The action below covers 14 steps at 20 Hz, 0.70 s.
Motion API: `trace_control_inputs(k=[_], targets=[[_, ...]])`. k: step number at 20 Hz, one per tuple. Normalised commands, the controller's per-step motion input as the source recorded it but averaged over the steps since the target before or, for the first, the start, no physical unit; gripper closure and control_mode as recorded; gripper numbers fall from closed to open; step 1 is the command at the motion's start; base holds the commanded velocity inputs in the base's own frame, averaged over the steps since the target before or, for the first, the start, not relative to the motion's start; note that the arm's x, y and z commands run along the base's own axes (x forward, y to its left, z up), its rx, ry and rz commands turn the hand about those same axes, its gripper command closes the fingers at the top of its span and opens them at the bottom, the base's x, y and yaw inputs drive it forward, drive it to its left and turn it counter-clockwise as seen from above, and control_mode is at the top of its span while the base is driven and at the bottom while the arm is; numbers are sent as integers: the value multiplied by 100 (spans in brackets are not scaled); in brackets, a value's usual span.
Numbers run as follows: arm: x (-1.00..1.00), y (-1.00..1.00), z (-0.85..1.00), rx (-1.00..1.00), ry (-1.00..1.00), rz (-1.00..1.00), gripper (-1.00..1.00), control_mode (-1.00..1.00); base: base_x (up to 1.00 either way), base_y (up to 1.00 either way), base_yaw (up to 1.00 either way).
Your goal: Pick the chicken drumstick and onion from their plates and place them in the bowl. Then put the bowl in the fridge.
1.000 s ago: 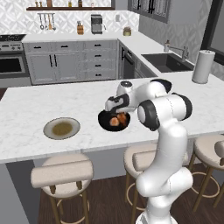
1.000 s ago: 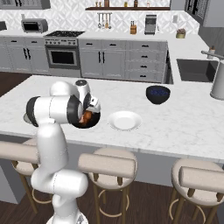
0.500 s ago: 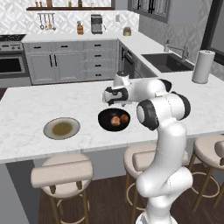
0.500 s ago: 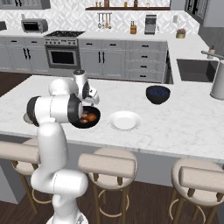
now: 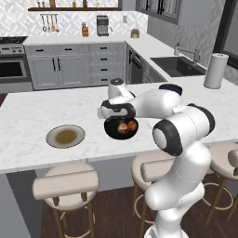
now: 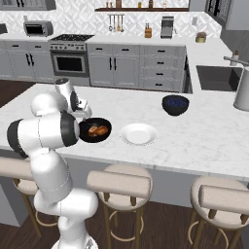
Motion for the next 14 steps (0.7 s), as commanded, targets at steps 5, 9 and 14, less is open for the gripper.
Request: trace_control_inputs(k=[5, 9, 14], targets=[[-5, 21, 0, -2, -2, 6, -100, -100, 0, 0, 0], [5, 11, -21, -7, 0, 1, -100, -100, 0, 0, 0], [11, 26, -13, -3, 1, 6, -100, -100, 0, 0, 0]])
